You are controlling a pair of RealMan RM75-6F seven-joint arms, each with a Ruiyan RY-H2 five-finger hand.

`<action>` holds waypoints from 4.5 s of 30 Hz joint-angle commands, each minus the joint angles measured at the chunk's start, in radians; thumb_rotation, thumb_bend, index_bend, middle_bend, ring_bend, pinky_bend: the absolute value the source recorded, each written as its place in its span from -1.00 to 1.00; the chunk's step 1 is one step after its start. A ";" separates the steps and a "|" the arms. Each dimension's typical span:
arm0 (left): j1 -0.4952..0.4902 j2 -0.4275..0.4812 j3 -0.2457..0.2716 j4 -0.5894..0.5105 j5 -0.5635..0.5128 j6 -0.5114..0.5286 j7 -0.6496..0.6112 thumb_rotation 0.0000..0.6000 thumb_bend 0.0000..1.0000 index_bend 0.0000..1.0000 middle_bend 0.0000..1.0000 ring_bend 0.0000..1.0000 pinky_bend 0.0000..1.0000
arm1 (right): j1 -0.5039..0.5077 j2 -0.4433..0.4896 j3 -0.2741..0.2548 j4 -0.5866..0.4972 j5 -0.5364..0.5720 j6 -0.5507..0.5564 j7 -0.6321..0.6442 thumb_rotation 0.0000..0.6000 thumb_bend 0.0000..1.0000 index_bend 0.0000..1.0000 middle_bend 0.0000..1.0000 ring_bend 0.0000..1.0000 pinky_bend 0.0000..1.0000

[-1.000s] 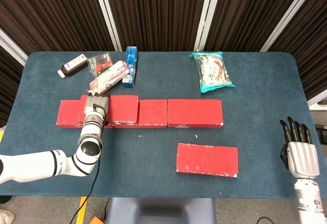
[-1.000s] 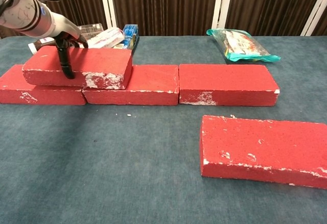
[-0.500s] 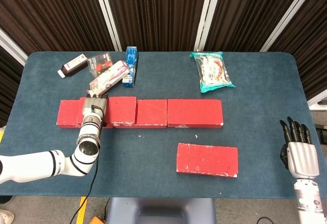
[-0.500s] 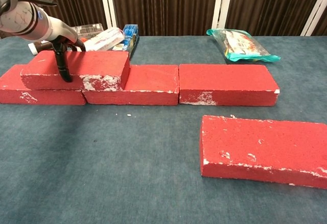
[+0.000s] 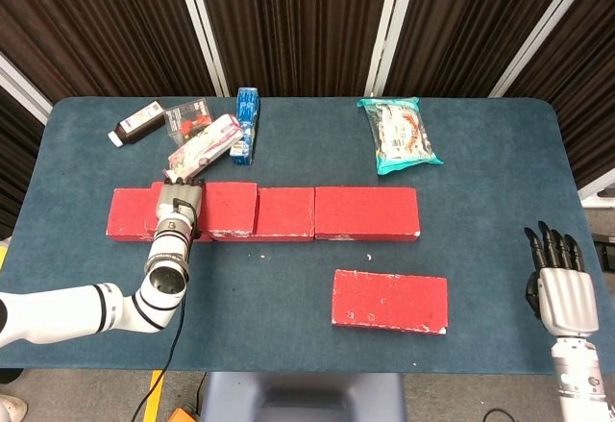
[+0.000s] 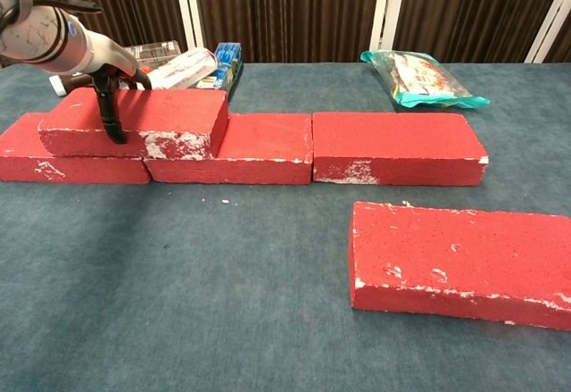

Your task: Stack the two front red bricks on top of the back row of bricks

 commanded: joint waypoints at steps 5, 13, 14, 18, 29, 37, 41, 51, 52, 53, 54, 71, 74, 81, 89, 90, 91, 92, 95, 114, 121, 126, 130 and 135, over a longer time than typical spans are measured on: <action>-0.004 0.001 -0.002 -0.002 -0.008 0.014 0.000 1.00 -0.48 -1.00 -1.00 -1.00 -0.92 | 0.000 0.000 0.001 -0.001 0.002 0.000 -0.002 1.00 0.85 -0.71 -1.00 -1.00 -1.00; -0.001 0.004 -0.005 0.000 -0.004 0.010 -0.002 1.00 -0.46 -1.00 -1.00 -1.00 -0.92 | 0.000 0.000 0.000 -0.001 0.003 0.000 -0.003 1.00 0.85 -0.71 -1.00 -1.00 -1.00; 0.000 0.004 -0.004 0.000 -0.002 0.009 -0.002 1.00 -0.46 -1.00 -1.00 -1.00 -0.92 | 0.000 0.000 0.000 -0.002 0.003 -0.001 -0.004 1.00 0.85 -0.71 -1.00 -1.00 -1.00; 0.001 0.002 -0.001 0.000 0.002 0.004 -0.002 1.00 -0.46 -1.00 -1.00 -1.00 -0.92 | 0.000 -0.001 -0.001 -0.003 0.003 -0.001 -0.006 1.00 0.85 -0.71 -1.00 -1.00 -1.00; -0.001 -0.001 0.001 0.003 -0.003 0.003 -0.001 1.00 -0.50 -1.00 -1.00 -1.00 -0.92 | 0.001 -0.001 0.001 -0.002 0.005 -0.002 -0.007 1.00 0.85 -0.71 -1.00 -1.00 -1.00; -0.003 -0.005 0.002 0.013 -0.017 0.004 0.007 1.00 -0.50 -1.00 -1.00 -1.00 -0.92 | -0.001 0.000 0.001 -0.003 0.004 0.001 -0.003 1.00 0.85 -0.70 -1.00 -1.00 -1.00; -0.002 -0.006 -0.003 0.012 -0.008 0.004 -0.001 1.00 -0.50 -1.00 -1.00 -1.00 -0.92 | 0.002 -0.003 0.000 -0.002 0.007 -0.004 -0.008 1.00 0.85 -0.70 -1.00 -1.00 -1.00; -0.003 -0.012 0.000 0.014 -0.006 0.007 0.001 1.00 -0.56 -1.00 -1.00 -1.00 -0.92 | 0.000 -0.003 0.001 -0.003 0.006 0.000 -0.008 1.00 0.85 -0.70 -1.00 -1.00 -1.00; -0.002 -0.012 -0.001 0.014 -0.003 0.008 0.000 1.00 -0.56 -1.00 -1.00 -1.00 -0.92 | 0.000 -0.003 0.001 -0.003 0.007 -0.001 -0.009 1.00 0.85 -0.70 -1.00 -1.00 -1.00; -0.002 -0.010 -0.003 0.012 -0.001 0.006 -0.002 1.00 -0.57 -1.00 -1.00 -1.00 -0.92 | 0.001 -0.003 0.000 -0.003 0.008 -0.003 -0.009 1.00 0.85 -0.70 -1.00 -1.00 -1.00; -0.001 -0.010 -0.005 0.011 0.001 0.004 -0.005 1.00 -0.57 -1.00 -1.00 -1.00 -0.92 | 0.001 -0.003 0.000 -0.003 0.008 -0.004 -0.011 1.00 0.85 -0.70 -1.00 -1.00 -1.00; -0.005 -0.020 -0.006 0.018 -0.001 0.012 0.000 1.00 -0.97 -1.00 -1.00 -1.00 -0.92 | 0.001 -0.004 -0.001 -0.004 0.008 -0.003 -0.012 1.00 0.85 -0.70 -1.00 -1.00 -1.00; -0.003 -0.021 -0.005 0.015 0.008 0.012 -0.003 1.00 -1.00 -1.00 -1.00 -1.00 -0.92 | 0.000 -0.004 0.000 -0.004 0.007 -0.001 -0.012 1.00 0.85 -0.70 -1.00 -1.00 -1.00; 0.001 -0.022 -0.007 0.018 0.024 0.015 -0.014 1.00 -1.00 -1.00 -1.00 -1.00 -0.92 | 0.000 -0.004 0.001 -0.004 0.009 -0.002 -0.011 1.00 0.85 -0.70 -1.00 -1.00 -1.00; -0.001 -0.027 -0.003 0.016 0.038 0.024 -0.012 1.00 -1.00 -1.00 -1.00 -1.00 -0.92 | -0.001 -0.002 -0.001 -0.007 0.008 -0.002 -0.012 1.00 0.85 -0.70 -1.00 -1.00 -1.00; -0.001 -0.027 -0.003 0.016 0.040 0.025 -0.012 1.00 -1.00 -1.00 -1.00 -1.00 -0.92 | -0.001 -0.002 -0.001 -0.007 0.008 -0.002 -0.012 1.00 0.85 -0.70 -1.00 -1.00 -1.00; -0.001 -0.026 -0.002 0.015 0.042 0.027 -0.011 1.00 -1.00 -1.00 -1.00 -1.00 -0.92 | -0.001 -0.002 -0.001 -0.006 0.009 -0.002 -0.012 1.00 0.85 -0.70 -1.00 -1.00 -1.00; -0.002 -0.025 -0.002 0.012 0.044 0.028 -0.011 1.00 -1.00 -1.00 -1.00 -1.00 -0.92 | 0.000 -0.002 -0.001 -0.007 0.009 -0.002 -0.012 1.00 0.85 -0.70 -1.00 -1.00 -1.00; -0.003 -0.017 -0.004 -0.007 0.036 0.032 -0.006 1.00 -1.00 -1.00 -1.00 -1.00 -0.92 | 0.000 -0.002 0.000 -0.007 0.011 -0.004 -0.012 1.00 0.85 -0.70 -1.00 -1.00 -1.00; 0.206 0.286 -0.003 -0.536 0.636 0.123 -0.286 1.00 -1.00 -1.00 -1.00 -1.00 -0.93 | -0.010 0.016 -0.011 -0.012 -0.016 0.009 0.027 1.00 0.85 -0.70 -1.00 -1.00 -1.00; 0.772 0.507 0.283 -0.583 1.569 0.454 -0.796 1.00 -1.00 -1.00 -1.00 -1.00 -0.94 | -0.009 0.016 -0.013 -0.013 -0.023 0.007 0.034 1.00 0.85 -0.70 -1.00 -1.00 -1.00; 0.967 0.456 0.415 -0.306 1.767 0.539 -1.112 1.00 -1.00 -1.00 -1.00 -1.00 -0.94 | -0.008 -0.001 -0.016 -0.003 -0.035 0.013 0.030 1.00 0.85 -0.70 -1.00 -1.00 -1.00; 1.047 0.366 0.410 -0.156 1.775 0.587 -1.229 1.00 -1.00 -1.00 -1.00 -1.00 -0.95 | -0.006 -0.014 -0.023 0.001 -0.048 0.013 0.012 1.00 0.85 -0.70 -1.00 -1.00 -1.00; 1.103 0.308 0.397 -0.084 1.811 0.642 -1.239 1.00 -1.00 -1.00 -1.00 -1.00 -0.96 | -0.001 -0.017 -0.039 0.003 -0.064 -0.005 0.007 1.00 0.85 -0.70 -1.00 -1.00 -1.00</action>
